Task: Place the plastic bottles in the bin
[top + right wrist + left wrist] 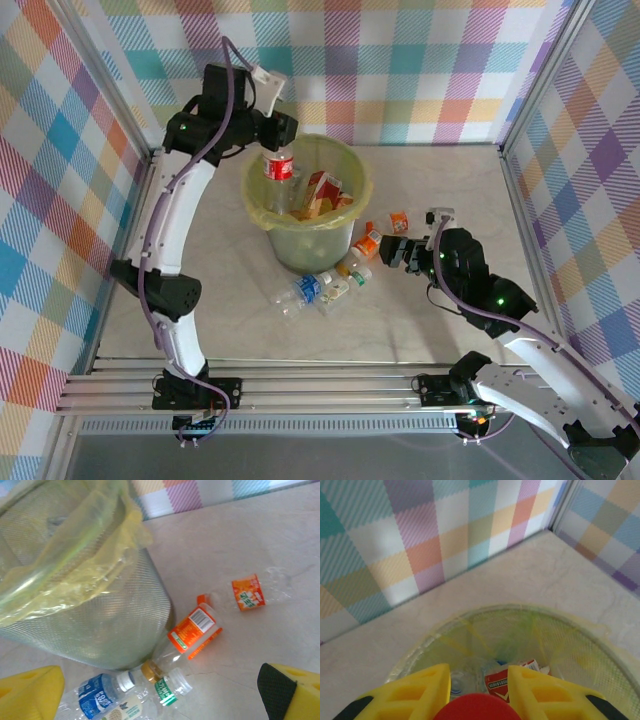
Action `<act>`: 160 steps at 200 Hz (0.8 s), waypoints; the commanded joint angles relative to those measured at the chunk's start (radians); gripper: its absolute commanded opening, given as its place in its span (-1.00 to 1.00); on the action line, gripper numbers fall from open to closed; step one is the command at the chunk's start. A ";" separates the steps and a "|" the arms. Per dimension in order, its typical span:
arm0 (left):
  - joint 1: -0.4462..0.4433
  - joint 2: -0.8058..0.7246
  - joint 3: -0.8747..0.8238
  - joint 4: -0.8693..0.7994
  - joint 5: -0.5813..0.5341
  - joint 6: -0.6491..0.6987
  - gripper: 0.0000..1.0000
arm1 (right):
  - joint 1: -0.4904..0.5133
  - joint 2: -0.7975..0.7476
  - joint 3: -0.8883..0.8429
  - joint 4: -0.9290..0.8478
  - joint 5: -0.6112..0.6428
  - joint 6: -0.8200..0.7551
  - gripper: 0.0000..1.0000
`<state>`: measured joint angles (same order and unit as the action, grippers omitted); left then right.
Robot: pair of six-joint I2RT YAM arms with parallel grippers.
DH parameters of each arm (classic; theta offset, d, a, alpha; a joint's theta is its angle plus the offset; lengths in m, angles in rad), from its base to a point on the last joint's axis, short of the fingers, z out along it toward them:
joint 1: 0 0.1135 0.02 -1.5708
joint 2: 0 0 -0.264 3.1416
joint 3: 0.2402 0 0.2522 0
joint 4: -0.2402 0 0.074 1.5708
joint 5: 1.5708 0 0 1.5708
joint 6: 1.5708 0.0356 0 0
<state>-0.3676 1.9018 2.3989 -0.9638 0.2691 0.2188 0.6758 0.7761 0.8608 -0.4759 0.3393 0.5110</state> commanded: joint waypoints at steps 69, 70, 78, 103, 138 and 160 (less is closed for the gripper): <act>-0.022 0.135 0.047 -0.138 0.080 0.073 -0.78 | 0.005 -0.002 0.017 -0.036 0.092 0.064 1.00; -0.022 0.136 0.048 -0.138 0.079 0.073 -0.78 | 0.005 -0.001 0.017 -0.036 0.092 0.064 0.99; -0.025 0.144 0.047 -0.145 0.075 0.073 -0.76 | 0.005 -0.001 0.016 -0.036 0.094 0.062 0.99; -0.030 0.161 0.045 -0.179 0.079 0.092 -0.61 | 0.005 -0.006 0.006 -0.037 0.099 0.066 0.99; -0.031 0.148 0.014 -0.216 0.054 0.119 -0.10 | 0.006 -0.009 -0.006 -0.034 0.102 0.070 0.99; -0.031 0.137 -0.008 -0.187 0.045 0.110 0.43 | 0.005 -0.001 -0.006 -0.034 0.107 0.072 0.99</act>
<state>-0.3923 2.0407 2.4153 -1.0874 0.3386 0.3046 0.6758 0.7761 0.8604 -0.5034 0.4248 0.5686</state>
